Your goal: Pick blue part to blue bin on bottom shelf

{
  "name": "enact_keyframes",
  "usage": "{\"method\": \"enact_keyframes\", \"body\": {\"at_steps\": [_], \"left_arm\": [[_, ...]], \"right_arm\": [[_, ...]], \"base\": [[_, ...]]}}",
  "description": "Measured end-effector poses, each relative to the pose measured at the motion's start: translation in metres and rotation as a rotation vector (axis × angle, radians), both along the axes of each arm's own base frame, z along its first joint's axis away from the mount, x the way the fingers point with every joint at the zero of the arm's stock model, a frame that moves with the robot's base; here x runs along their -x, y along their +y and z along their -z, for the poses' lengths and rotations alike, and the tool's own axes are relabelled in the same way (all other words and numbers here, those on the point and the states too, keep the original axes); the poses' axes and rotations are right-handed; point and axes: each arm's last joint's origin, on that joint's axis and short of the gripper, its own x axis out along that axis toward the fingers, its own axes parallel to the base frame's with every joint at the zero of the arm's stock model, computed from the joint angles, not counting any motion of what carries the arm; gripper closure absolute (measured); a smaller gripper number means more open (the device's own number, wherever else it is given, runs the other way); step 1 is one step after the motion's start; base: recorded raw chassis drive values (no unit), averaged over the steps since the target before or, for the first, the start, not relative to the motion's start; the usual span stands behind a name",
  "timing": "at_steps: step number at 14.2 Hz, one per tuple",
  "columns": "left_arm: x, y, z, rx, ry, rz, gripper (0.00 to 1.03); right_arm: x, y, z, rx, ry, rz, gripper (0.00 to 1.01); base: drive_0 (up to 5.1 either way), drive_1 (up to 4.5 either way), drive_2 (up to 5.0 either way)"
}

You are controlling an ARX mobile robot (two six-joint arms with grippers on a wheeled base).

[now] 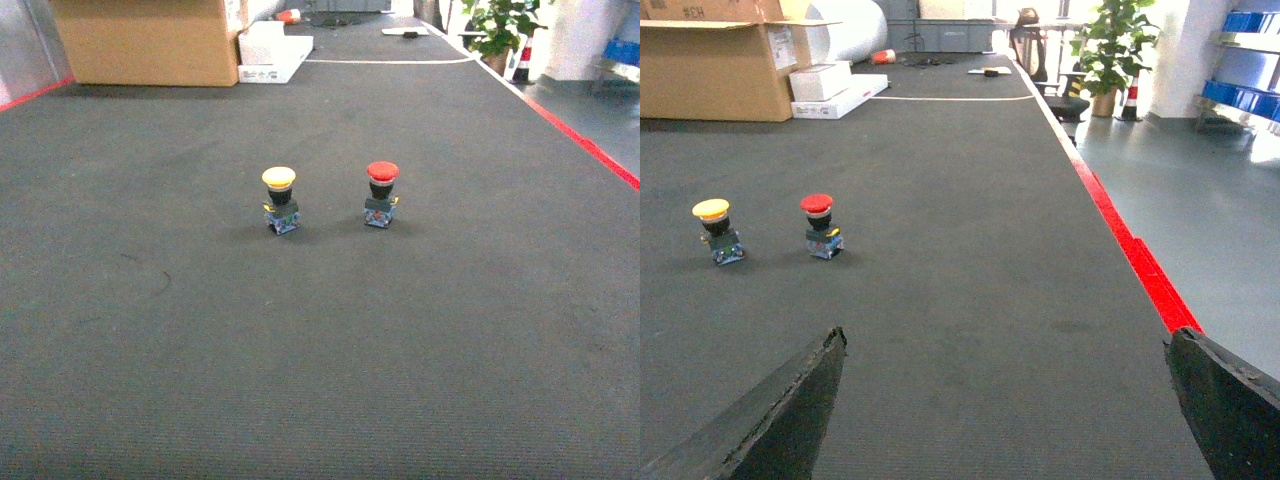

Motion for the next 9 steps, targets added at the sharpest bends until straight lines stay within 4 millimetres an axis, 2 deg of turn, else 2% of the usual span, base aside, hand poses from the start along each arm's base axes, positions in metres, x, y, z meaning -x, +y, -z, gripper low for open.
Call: {"method": "enact_keyframes", "body": {"at_steps": [7,9], "left_arm": [[0.0000,0.0000,0.0000,0.000,0.000,0.000,0.59],[-0.0006,-0.0003,0.0005,-0.003,0.006,0.000,0.59]], "right_arm": [[0.0000,0.0000,0.0000,0.000,0.000,0.000,0.03],[0.0000,0.0000,-0.0001,0.000,-0.002,0.000,0.03]], "base": [[0.0,-0.13,0.1],[0.0,-4.13,4.2]]}}
